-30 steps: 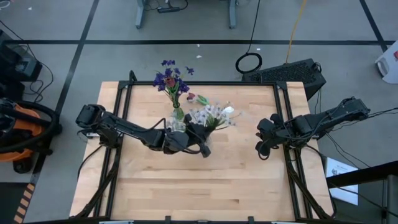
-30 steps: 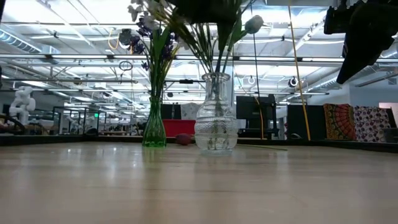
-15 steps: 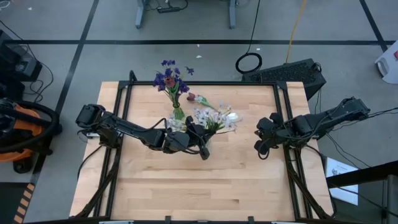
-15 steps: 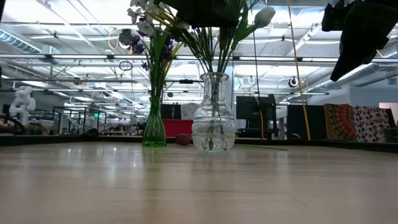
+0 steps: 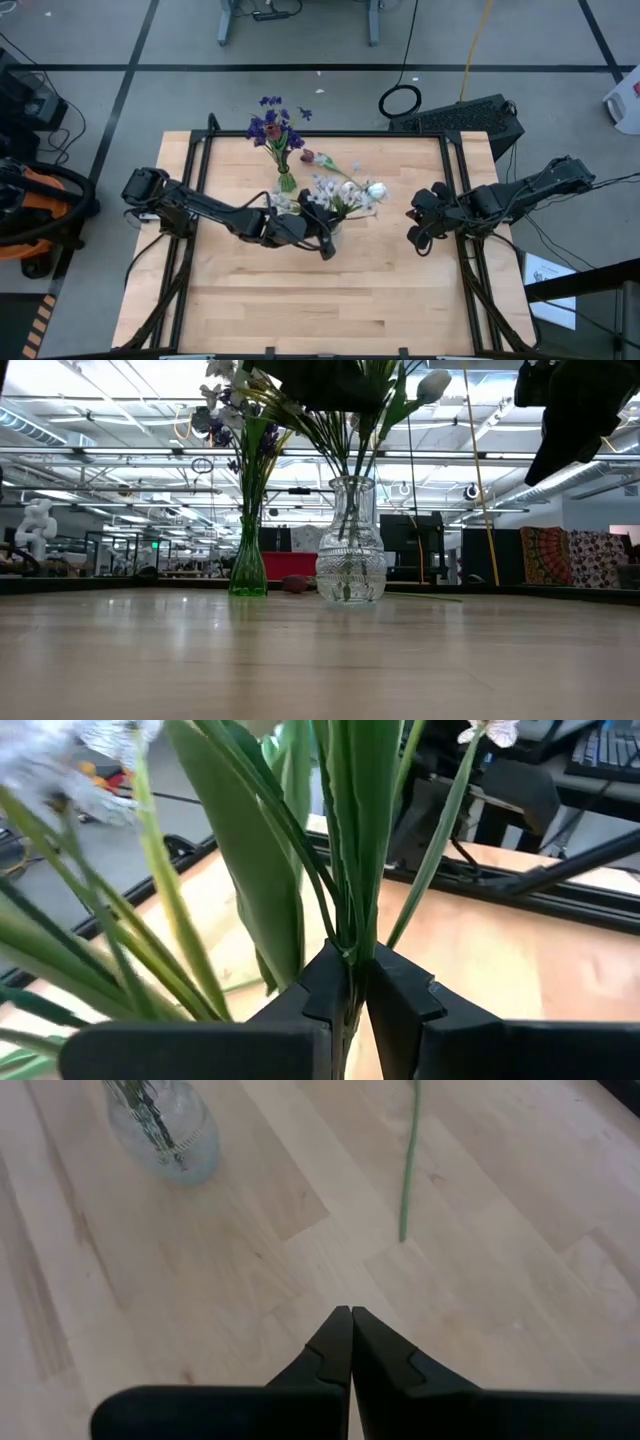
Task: Sort flowers into vase by color
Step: Put the white flowers into the transparent vase
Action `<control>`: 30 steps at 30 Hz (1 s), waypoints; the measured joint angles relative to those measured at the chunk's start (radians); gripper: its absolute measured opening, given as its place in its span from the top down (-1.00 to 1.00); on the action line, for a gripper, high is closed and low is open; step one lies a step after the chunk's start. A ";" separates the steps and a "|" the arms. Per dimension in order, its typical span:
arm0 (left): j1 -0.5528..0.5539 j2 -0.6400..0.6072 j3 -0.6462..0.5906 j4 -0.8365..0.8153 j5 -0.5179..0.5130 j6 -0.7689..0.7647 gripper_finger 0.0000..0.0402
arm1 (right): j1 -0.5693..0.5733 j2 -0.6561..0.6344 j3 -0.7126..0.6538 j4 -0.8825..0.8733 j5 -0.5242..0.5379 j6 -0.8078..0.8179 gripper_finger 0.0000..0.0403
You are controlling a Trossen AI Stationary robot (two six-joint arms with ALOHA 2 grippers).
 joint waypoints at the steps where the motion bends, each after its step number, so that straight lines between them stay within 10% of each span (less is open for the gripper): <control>1: -0.002 0.000 0.000 -0.002 0.001 0.000 0.79 | 0.000 0.000 0.000 0.003 0.000 0.000 1.00; 30: -0.028 0.000 0.000 -0.016 0.029 -0.081 0.66 | 0.000 0.000 0.000 0.079 0.000 0.002 1.00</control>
